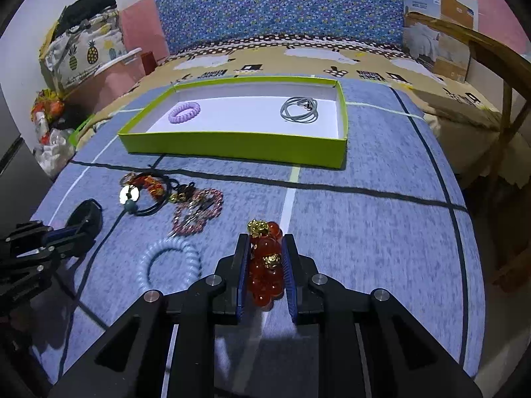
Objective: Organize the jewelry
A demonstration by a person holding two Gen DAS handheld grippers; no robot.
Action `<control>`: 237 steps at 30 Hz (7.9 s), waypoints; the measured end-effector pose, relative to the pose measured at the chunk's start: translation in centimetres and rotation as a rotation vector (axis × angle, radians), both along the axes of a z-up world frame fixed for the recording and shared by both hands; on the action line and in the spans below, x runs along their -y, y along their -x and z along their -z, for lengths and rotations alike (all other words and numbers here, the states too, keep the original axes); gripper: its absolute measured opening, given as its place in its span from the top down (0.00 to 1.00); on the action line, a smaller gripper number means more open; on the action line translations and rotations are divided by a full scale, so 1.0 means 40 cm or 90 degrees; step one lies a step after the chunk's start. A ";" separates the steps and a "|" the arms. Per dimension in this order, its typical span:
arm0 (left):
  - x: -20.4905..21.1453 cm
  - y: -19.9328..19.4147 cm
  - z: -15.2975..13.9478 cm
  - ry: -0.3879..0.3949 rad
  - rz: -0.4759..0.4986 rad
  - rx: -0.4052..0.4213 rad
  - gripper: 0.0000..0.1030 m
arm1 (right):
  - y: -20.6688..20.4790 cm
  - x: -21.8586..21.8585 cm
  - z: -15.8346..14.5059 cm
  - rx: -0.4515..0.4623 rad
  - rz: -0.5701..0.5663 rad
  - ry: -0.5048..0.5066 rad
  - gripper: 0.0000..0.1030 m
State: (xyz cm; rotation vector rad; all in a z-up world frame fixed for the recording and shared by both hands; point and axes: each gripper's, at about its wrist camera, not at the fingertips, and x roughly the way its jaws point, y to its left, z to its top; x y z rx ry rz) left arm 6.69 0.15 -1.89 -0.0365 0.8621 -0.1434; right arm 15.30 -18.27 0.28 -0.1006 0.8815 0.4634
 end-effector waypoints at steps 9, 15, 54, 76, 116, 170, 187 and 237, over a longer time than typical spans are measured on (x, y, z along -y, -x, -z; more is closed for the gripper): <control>0.008 0.035 -0.023 0.021 0.009 0.027 0.88 | 0.060 0.018 -0.027 0.013 0.005 -0.026 0.91; 0.007 0.045 -0.054 0.027 0.008 0.051 0.88 | 0.084 0.024 -0.051 0.029 0.011 -0.041 0.91; -0.079 -0.262 -0.160 -0.013 -0.020 0.135 0.88 | -0.146 -0.019 -0.152 0.091 0.014 -0.059 0.91; -0.069 -0.407 -0.031 -0.017 -0.004 0.027 0.88 | -0.327 -0.044 -0.018 0.013 0.041 0.006 0.90; -0.048 -0.071 -0.133 0.031 -0.011 0.138 0.77 | 0.038 -0.014 -0.155 0.119 0.025 -0.045 0.65; -0.016 -0.026 -0.067 0.023 0.017 0.105 0.77 | 0.175 -0.032 -0.067 0.074 0.004 -0.048 0.65; 0.012 -0.171 -0.013 0.009 0.065 0.041 0.77 | 0.103 -0.083 -0.006 0.020 -0.025 -0.021 0.68; -0.011 -0.020 -0.135 0.046 0.053 0.134 0.98 | 0.138 -0.052 -0.090 0.065 -0.009 -0.032 0.91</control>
